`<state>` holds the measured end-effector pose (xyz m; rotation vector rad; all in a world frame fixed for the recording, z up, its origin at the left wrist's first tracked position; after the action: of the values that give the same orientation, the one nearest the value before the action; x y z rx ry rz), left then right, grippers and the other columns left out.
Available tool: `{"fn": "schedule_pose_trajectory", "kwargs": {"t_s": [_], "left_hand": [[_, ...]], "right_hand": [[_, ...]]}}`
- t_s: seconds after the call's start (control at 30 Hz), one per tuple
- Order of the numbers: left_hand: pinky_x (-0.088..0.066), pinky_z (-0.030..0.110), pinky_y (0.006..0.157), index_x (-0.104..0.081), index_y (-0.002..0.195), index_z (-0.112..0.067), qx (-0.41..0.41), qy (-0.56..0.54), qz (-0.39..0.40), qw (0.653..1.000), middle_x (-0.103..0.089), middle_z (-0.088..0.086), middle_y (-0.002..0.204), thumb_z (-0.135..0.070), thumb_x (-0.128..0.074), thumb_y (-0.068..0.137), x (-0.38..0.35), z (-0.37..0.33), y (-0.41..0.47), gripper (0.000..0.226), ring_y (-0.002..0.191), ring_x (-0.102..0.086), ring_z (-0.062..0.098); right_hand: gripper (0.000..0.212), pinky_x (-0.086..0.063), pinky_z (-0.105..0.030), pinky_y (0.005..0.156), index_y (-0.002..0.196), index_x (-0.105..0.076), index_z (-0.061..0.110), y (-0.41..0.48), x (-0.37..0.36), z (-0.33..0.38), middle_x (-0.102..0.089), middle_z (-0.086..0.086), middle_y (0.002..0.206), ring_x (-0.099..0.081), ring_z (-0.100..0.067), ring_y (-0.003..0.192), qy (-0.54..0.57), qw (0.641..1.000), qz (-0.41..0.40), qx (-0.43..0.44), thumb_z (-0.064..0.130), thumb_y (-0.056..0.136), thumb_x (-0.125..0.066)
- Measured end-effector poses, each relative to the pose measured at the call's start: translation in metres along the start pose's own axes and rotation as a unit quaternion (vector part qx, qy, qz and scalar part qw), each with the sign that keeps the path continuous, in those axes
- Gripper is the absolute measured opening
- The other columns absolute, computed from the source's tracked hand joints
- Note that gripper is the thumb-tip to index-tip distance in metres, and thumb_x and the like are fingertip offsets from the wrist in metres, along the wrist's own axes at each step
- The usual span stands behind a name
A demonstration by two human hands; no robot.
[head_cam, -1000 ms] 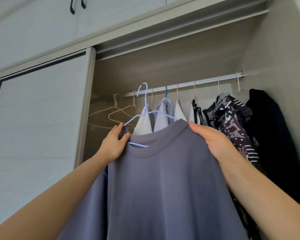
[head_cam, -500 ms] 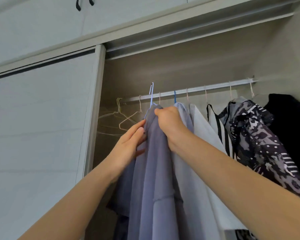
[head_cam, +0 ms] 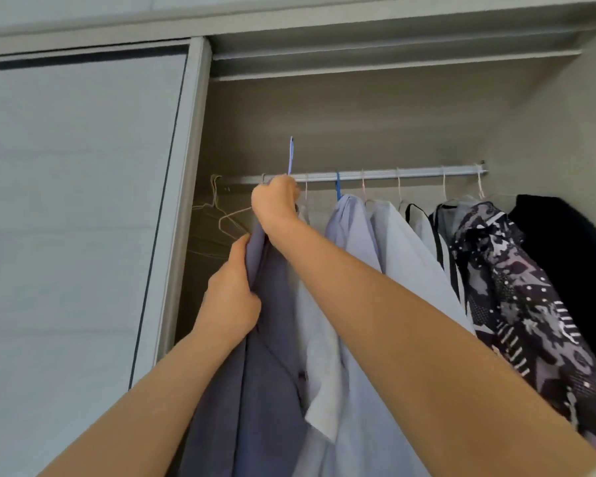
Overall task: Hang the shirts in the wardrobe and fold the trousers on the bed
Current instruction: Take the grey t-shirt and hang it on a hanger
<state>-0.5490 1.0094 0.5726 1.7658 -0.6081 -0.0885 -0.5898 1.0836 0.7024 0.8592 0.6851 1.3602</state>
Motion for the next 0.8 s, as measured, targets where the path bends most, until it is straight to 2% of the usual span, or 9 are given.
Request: {"fn": "schedule_pose_trajectory", "kwargs": {"t_s": [0.07, 0.13, 0.2, 0.37, 0.5, 0.63, 0.7, 0.77, 0.8], "left_hand": [[-0.054, 0.039, 0.082, -0.026, 0.146, -0.029, 0.038, 0.009, -0.005, 0.999, -0.059, 0.005, 0.118, 0.004, -0.054, 0.087, -0.005, 0.012, 0.004, 0.073, 0.1, -0.06, 0.022], [-0.049, 0.032, 0.076, -0.035, 0.14, -0.022, 0.061, 0.007, -0.023, 0.998, -0.058, 0.006, 0.117, 0.006, -0.052, 0.089, -0.008, 0.02, 0.009, 0.06, 0.094, -0.056, 0.018], [-0.044, 0.029, 0.072, -0.042, 0.133, -0.017, 0.082, -0.002, -0.046, 0.996, -0.057, 0.006, 0.112, 0.004, -0.052, 0.091, -0.011, 0.026, 0.016, 0.048, 0.09, -0.052, 0.015], [-0.046, 0.031, 0.072, -0.052, 0.12, -0.013, 0.133, -0.069, -0.066, 0.987, -0.06, 0.005, 0.103, -0.007, -0.054, 0.096, -0.026, 0.038, 0.032, 0.025, 0.09, -0.059, 0.02], [-0.045, 0.029, 0.074, -0.054, 0.122, -0.014, 0.133, -0.088, -0.048, 0.986, -0.063, 0.004, 0.105, -0.014, -0.058, 0.096, -0.035, 0.047, 0.039, 0.027, 0.09, -0.059, 0.018], [-0.045, 0.029, 0.073, -0.058, 0.119, -0.014, 0.127, -0.058, -0.066, 0.988, -0.064, 0.005, 0.103, -0.014, -0.061, 0.094, -0.038, 0.051, 0.053, 0.026, 0.09, -0.06, 0.019], [-0.046, 0.029, 0.072, -0.061, 0.116, -0.014, 0.13, -0.052, -0.082, 0.987, -0.065, 0.004, 0.099, -0.014, -0.06, 0.094, -0.04, 0.056, 0.055, 0.023, 0.088, -0.061, 0.019], [-0.045, 0.029, 0.073, -0.062, 0.116, -0.013, 0.141, -0.05, -0.088, 0.985, -0.065, 0.004, 0.099, -0.013, -0.059, 0.095, -0.044, 0.062, 0.054, 0.022, 0.087, -0.059, 0.019], [-0.045, 0.029, 0.073, -0.062, 0.117, -0.013, 0.147, -0.053, -0.089, 0.984, -0.065, 0.005, 0.1, -0.013, -0.058, 0.095, -0.047, 0.065, 0.054, 0.022, 0.087, -0.059, 0.019]], "right_hand": [[0.039, -0.035, -0.018, 0.074, 0.129, -0.045, -0.011, 0.004, -0.005, -0.003, -0.044, -0.023, 0.134, -0.047, -0.031, 0.12, -0.048, 0.999, -0.014, 0.012, 0.004, 0.094, -0.047], [0.037, -0.04, -0.028, 0.092, 0.129, -0.046, -0.011, 0.012, -0.01, -0.006, -0.043, -0.024, 0.135, -0.044, -0.033, 0.123, -0.089, 0.995, -0.025, 0.03, 0.003, 0.095, -0.044], [0.036, -0.04, -0.033, 0.099, 0.128, -0.046, -0.011, 0.021, -0.013, -0.007, -0.044, -0.025, 0.135, -0.042, -0.035, 0.124, -0.12, 0.991, -0.032, 0.043, 0.004, 0.095, -0.044], [0.038, -0.043, -0.032, 0.095, 0.13, -0.046, -0.009, 0.048, -0.025, -0.005, -0.042, -0.025, 0.134, -0.044, -0.034, 0.121, -0.199, 0.976, -0.041, 0.074, 0.01, 0.098, -0.046], [0.036, -0.039, -0.03, 0.094, 0.124, -0.055, -0.001, 0.069, -0.037, -0.007, -0.053, -0.019, 0.128, -0.05, -0.028, 0.114, -0.302, 0.945, -0.068, 0.104, 0.022, 0.099, -0.043], [0.035, -0.037, -0.031, 0.096, 0.124, -0.055, 0.0, 0.088, -0.042, -0.017, -0.055, -0.019, 0.129, -0.051, -0.028, 0.117, -0.347, 0.929, -0.078, 0.101, 0.021, 0.1, -0.04], [0.035, -0.038, -0.025, 0.082, 0.124, -0.054, 0.0, 0.095, -0.048, -0.024, -0.055, -0.018, 0.128, -0.05, -0.028, 0.118, -0.37, 0.921, -0.065, 0.107, 0.021, 0.1, -0.042], [0.037, -0.025, -0.02, 0.057, 0.127, -0.053, 0.0, 0.099, -0.057, -0.034, -0.054, -0.017, 0.129, -0.049, -0.027, 0.119, -0.403, 0.907, -0.045, 0.116, 0.022, 0.1, -0.042], [0.037, -0.02, -0.021, 0.054, 0.128, -0.052, 0.0, 0.1, -0.061, -0.039, -0.053, -0.017, 0.13, -0.048, -0.028, 0.12, -0.415, 0.901, -0.033, 0.119, 0.022, 0.1, -0.042]]}}
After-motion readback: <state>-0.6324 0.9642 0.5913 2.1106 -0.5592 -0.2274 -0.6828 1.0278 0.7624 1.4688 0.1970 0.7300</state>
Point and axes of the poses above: each hand's wrist, its own y-axis towards the middle knuckle, its own x-axis out of the back of the hand, z = x × y, the point moved 5 cm from there along y, towards the middle knuckle
